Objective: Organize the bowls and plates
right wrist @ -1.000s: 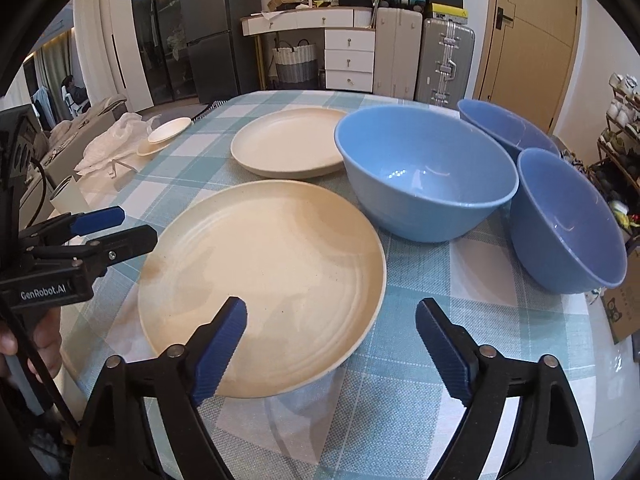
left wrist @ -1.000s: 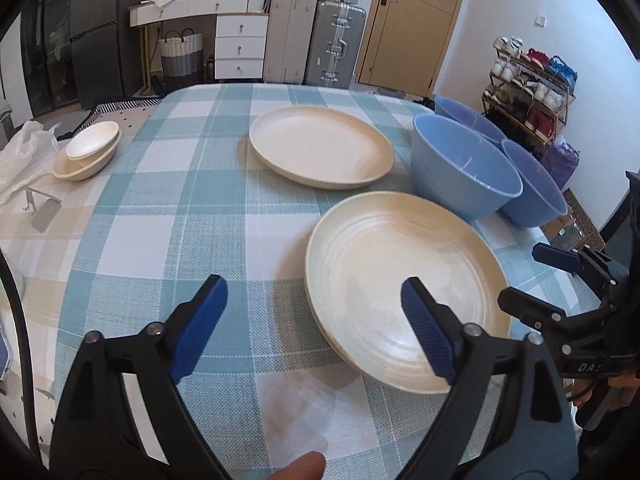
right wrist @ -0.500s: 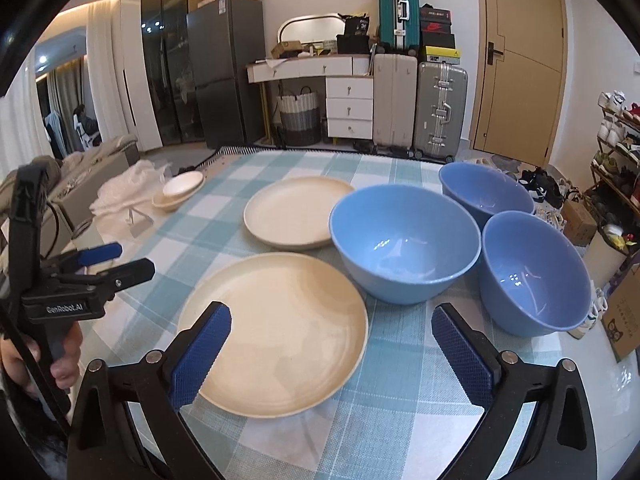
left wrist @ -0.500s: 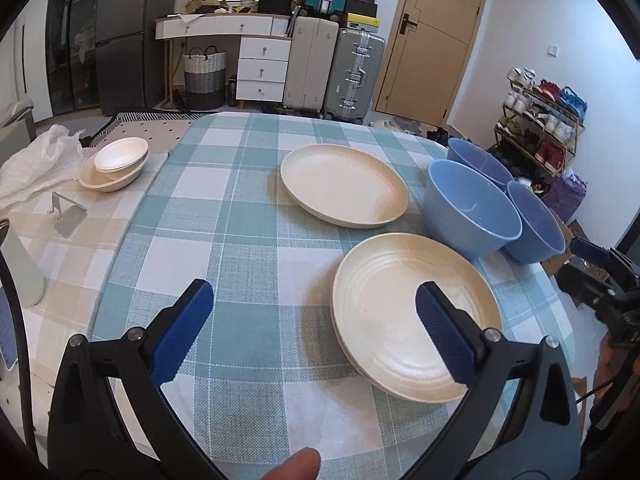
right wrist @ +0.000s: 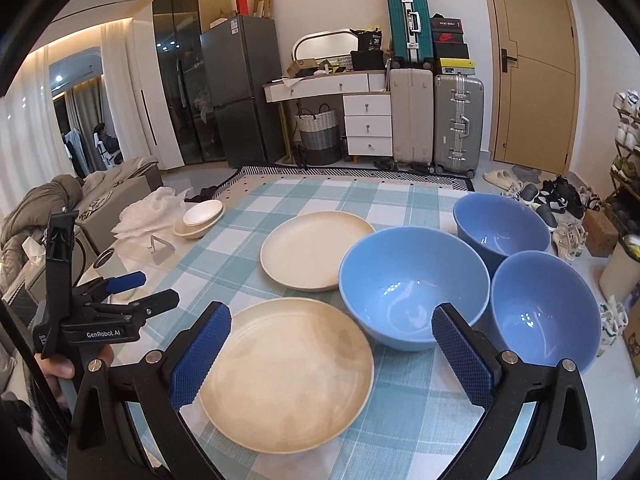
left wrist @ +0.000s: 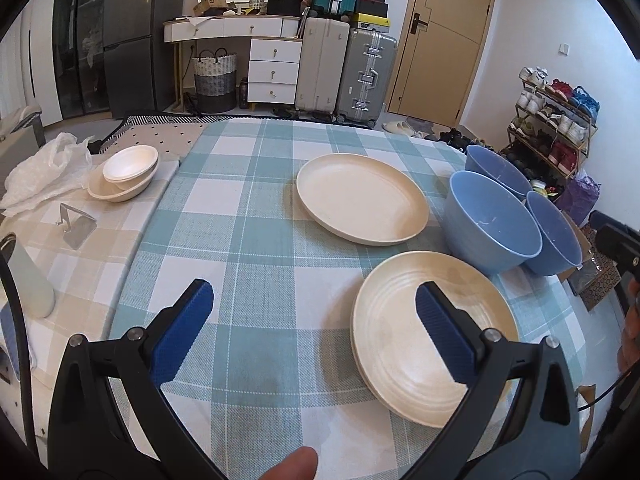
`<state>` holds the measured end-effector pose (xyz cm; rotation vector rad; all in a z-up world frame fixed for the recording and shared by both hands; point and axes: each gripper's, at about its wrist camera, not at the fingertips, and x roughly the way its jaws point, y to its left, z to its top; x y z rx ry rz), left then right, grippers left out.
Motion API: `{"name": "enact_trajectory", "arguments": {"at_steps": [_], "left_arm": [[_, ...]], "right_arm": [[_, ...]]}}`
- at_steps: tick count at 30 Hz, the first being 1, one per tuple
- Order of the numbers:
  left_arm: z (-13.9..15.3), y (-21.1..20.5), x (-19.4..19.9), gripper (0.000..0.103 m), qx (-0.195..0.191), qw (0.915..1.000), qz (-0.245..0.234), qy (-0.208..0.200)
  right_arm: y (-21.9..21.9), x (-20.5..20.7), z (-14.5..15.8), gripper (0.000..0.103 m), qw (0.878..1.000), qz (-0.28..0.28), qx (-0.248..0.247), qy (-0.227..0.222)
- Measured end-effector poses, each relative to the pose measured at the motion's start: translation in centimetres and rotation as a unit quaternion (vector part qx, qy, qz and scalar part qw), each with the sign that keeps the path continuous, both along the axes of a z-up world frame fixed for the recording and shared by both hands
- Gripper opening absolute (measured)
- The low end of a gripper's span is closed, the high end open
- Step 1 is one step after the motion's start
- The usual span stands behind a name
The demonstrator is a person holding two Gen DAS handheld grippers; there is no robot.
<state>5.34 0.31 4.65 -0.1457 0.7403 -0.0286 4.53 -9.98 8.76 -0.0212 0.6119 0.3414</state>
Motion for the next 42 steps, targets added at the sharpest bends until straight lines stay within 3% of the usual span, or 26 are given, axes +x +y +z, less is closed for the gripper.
{"name": "enact_trajectory", "arguments": {"at_steps": [11,22,42], "left_arm": [[1.6,0.3,3.1,0.101,0.006,0.9999,0.010,0.001],[2.7,0.8,7.3,0.101,0.009,0.9997,0.017,0.012],[-0.4,1.2,14.9,0.101,0.009,0.9985,0.015,0.053]], "right_arm": [[-1.5,4.3,3.3,0.102,0.999,0.001,0.034,0.009],[-1.6,9.0,5.7,0.102,0.999,0.008,0.033,0.016],[0.5,19.5,2.9,0.102,0.997,0.031,0.000,0.074]]}}
